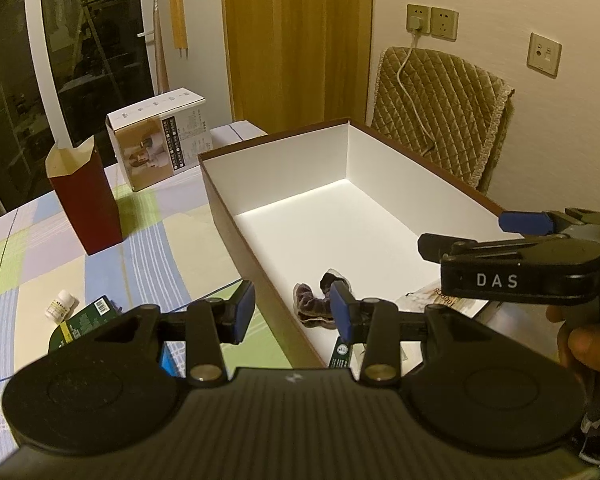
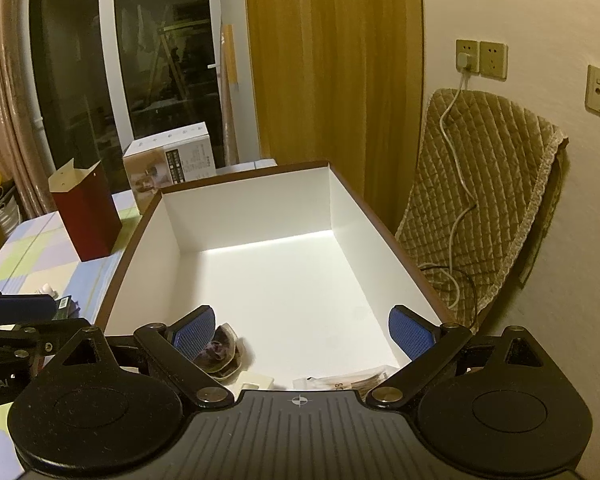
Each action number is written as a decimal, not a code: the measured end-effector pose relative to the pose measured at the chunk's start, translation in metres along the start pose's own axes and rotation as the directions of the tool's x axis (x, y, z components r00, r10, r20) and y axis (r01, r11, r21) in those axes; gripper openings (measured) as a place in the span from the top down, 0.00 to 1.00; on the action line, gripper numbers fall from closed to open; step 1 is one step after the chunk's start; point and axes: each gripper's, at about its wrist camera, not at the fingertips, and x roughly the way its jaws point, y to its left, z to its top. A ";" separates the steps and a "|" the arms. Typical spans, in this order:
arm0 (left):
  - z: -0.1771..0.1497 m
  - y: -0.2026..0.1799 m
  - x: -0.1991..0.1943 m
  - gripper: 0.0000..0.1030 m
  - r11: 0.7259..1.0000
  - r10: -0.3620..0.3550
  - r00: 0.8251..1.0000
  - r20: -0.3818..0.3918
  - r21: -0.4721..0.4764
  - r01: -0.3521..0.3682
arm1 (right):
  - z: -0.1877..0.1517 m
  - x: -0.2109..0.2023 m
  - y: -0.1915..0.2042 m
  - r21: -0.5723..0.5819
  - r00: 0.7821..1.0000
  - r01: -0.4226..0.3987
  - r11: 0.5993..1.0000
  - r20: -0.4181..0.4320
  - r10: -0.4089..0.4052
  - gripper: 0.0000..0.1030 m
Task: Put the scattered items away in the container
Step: 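Move both tools back over the table toward the blue tube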
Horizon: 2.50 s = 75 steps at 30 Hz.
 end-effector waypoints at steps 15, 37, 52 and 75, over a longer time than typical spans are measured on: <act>-0.032 0.034 -0.029 0.34 0.993 0.091 0.996 -0.025 -0.079 -0.093 | -0.007 -0.005 0.019 -0.060 0.998 -0.063 0.996 0.013 0.064 0.04; -0.128 0.143 -0.083 0.02 0.911 0.329 0.939 -0.097 -0.229 -0.343 | -0.025 -0.055 0.134 -0.311 0.943 -0.297 0.903 0.053 0.328 0.00; -0.145 0.179 -0.086 0.02 0.826 0.375 0.924 -0.076 -0.426 -0.370 | -0.086 -0.002 0.219 -0.428 0.928 -0.372 0.824 -0.172 0.330 0.21; -0.152 0.180 -0.046 0.02 0.851 0.314 0.943 -0.113 -0.406 -0.332 | -0.099 0.073 0.220 -0.337 0.923 -0.339 0.878 -0.300 0.241 0.58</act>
